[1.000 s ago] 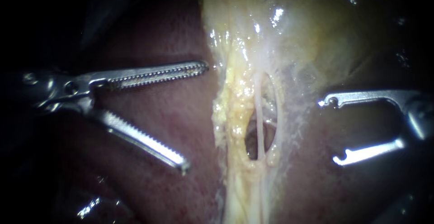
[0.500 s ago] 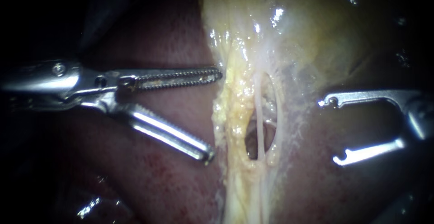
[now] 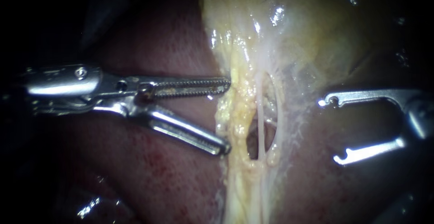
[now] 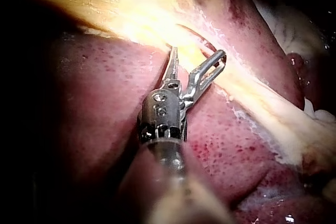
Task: Grabbing gallbladder
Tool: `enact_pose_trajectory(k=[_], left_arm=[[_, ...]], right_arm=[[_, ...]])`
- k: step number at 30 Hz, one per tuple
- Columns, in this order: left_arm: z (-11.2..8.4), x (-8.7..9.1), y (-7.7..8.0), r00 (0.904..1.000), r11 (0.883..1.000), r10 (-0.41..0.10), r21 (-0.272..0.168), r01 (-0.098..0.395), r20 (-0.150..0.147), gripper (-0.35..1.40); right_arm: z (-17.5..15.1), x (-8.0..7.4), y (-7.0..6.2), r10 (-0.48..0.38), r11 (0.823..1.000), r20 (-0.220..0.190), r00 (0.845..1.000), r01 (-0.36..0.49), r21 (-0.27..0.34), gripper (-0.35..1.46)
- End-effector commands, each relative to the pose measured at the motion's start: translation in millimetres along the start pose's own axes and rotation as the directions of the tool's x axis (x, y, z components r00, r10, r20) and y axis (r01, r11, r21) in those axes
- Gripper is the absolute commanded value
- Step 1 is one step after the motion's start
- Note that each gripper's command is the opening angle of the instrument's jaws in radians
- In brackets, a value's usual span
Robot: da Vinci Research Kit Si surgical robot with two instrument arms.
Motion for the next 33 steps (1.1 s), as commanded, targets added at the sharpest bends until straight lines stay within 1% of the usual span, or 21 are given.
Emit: enact_pose_trajectory(k=[1,3,7,8,10,16,20,33], left_arm=[[0.0,0.0,0.0,0.9999,1.0,-0.013,-0.003,0.013,0.0,0.37],[0.1,0.1,0.1,0.9991,0.999,-0.043,-0.017,0.043,0.003,0.27],[0.0,0.3,0.7,0.9971,0.997,-0.075,-0.031,0.075,0.006,0.14],[0.0,0.4,0.9,0.9961,0.996,-0.088,-0.033,0.088,0.007,0.05],[-0.1,0.6,1.3,0.9955,0.995,-0.095,-0.04,0.095,0.009,-0.01],[-0.3,1.1,2.6,0.9939,0.993,-0.11,-0.048,0.11,0.012,-0.33],[-0.4,1.4,2.9,0.9916,0.99,-0.128,-0.052,0.129,0.013,-0.35],[-0.7,1.6,2.8,0.9906,0.989,-0.136,-0.059,0.137,0.015,-0.35]], right_arm=[[0.0,0.0,0.0,0.0,1.0,0.0,1.0,0.0,0.0,0.59],[0.0,0.0,0.0,0.0,1.0,0.0,1.0,0.0,0.0,0.59],[0.0,0.0,0.0,0.0,1.0,0.0,1.0,0.0,0.0,0.59],[0.0,-0.1,0.0,0.0,1.0,0.0,1.0,0.0,0.0,0.59],[0.0,-0.1,0.0,0.0,1.0,0.0,1.0,0.0,0.0,0.59],[0.0,-0.1,0.0,0.0,1.0,0.0,1.0,0.0,0.0,0.59],[0.0,-0.1,0.0,0.0,1.0,0.0,1.0,0.0,0.0,0.59],[0.0,-0.1,0.0,0.0,1.0,0.0,1.0,0.0,0.0,0.59]])
